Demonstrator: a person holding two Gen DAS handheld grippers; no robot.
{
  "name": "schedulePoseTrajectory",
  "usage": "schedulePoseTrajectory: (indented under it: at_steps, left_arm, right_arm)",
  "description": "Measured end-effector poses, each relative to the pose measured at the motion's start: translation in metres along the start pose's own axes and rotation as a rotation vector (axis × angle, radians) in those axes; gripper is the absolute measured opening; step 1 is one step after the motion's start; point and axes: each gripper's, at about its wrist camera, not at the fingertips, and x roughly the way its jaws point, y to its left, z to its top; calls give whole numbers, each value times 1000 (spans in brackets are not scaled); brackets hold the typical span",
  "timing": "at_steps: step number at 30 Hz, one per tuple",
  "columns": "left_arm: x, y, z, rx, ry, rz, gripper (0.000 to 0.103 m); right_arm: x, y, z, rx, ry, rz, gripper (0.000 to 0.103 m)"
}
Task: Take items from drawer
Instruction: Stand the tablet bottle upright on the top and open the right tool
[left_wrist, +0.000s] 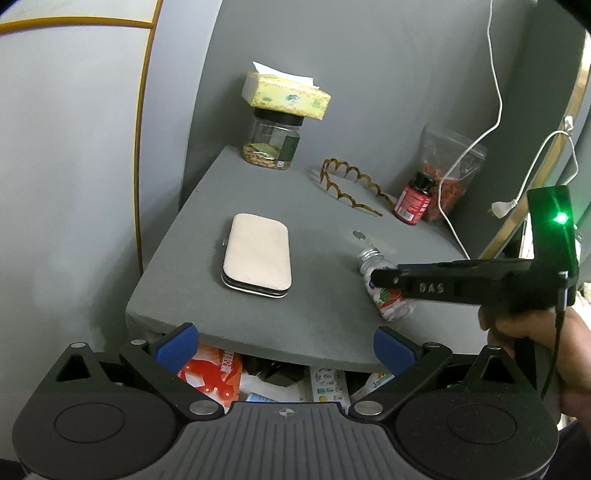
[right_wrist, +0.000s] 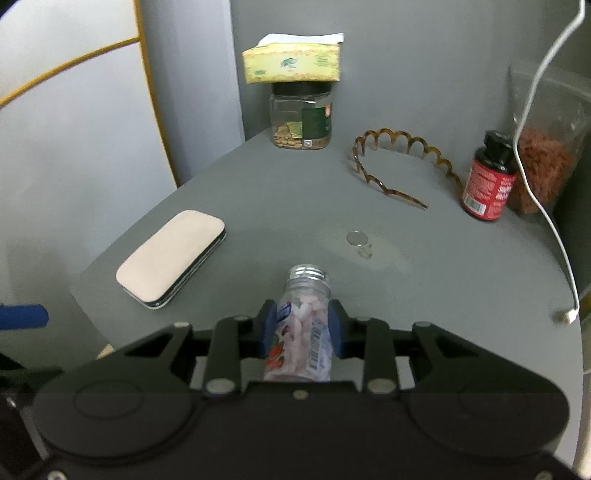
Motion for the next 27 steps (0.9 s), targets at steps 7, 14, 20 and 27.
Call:
schedulePoseTrajectory:
  at_steps: [7, 14, 20, 27]
  left_arm:
    - [-2, -2, 6, -3, -25, -34, 100]
    - [-11, -3, 11, -10, -69, -54, 100]
    - [-17, 5, 15, -62, -95, -63, 100]
    - [-17, 6, 14, -50, -92, -52, 100]
  right_arm:
    - [7, -9, 34, -29, 137, 45, 59]
    - [44, -3, 54, -86, 370, 55, 40]
    - [-5, 9, 45, -57, 4, 34, 39]
    - [1, 20, 24, -62, -33, -4, 39]
